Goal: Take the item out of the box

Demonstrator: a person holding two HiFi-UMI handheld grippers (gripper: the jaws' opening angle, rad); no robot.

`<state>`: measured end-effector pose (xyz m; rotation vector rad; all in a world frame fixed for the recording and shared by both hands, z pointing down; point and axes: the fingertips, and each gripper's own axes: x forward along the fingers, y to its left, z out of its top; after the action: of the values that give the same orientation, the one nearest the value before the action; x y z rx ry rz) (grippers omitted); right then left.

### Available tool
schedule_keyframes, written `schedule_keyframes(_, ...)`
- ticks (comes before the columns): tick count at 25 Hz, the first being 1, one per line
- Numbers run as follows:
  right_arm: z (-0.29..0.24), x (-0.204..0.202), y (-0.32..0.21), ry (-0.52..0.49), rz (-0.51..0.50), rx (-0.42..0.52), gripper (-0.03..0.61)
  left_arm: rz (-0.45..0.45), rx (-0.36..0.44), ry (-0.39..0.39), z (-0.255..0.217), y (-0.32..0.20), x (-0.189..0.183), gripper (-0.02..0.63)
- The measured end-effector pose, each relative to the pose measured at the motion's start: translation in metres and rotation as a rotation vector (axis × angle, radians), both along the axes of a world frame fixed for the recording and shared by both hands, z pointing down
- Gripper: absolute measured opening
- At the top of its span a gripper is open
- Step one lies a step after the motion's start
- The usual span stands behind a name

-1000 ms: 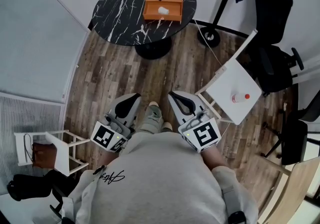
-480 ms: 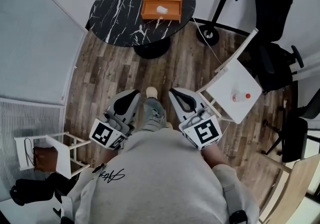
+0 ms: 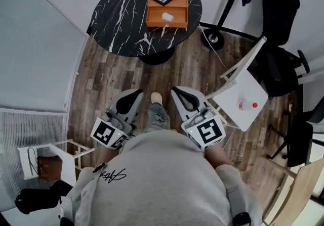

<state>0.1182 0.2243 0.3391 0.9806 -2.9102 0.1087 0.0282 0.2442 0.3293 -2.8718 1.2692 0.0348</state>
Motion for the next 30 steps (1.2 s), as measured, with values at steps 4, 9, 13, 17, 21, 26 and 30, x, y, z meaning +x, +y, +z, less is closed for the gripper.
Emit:
schedule_keyframes(4, -0.003, -0.006, -0.023, -0.014, 0.02, 0.003, 0.011, 0.01, 0.009, -0.001, -0.005, -0.026, -0.007, 0.003)
schedule_keyframes(9, 0.001, -0.011, -0.048, -0.016, 0.047, -0.002, 0.011, 0.036, 0.006, 0.007, -0.002, -0.054, -0.01, 0.004)
schedule_keyframes(13, 0.003, -0.013, -0.065, -0.018, 0.059, 0.01, 0.011, 0.034, 0.001, 0.017, 0.002, -0.07, -0.015, 0.004)
schedule_keyframes(17, 0.007, -0.018, -0.08, -0.016, 0.061, 0.003, 0.011, 0.029, -0.009, 0.024, 0.006, -0.084, -0.021, 0.003)
schedule_keyframes(21, 0.008, -0.022, -0.098, -0.022, 0.058, -0.004, 0.011, 0.03, -0.02, 0.023, 0.01, -0.102, -0.024, 0.003)
schedule_keyframes(26, 0.011, -0.028, -0.121, 0.0, 0.05, -0.008, 0.011, 0.032, -0.031, 0.02, 0.013, -0.121, -0.025, 0.003)
schedule_keyframes(30, 0.011, -0.03, -0.139, 0.0, 0.051, -0.014, 0.011, 0.038, -0.038, 0.016, 0.014, -0.137, -0.025, 0.003)
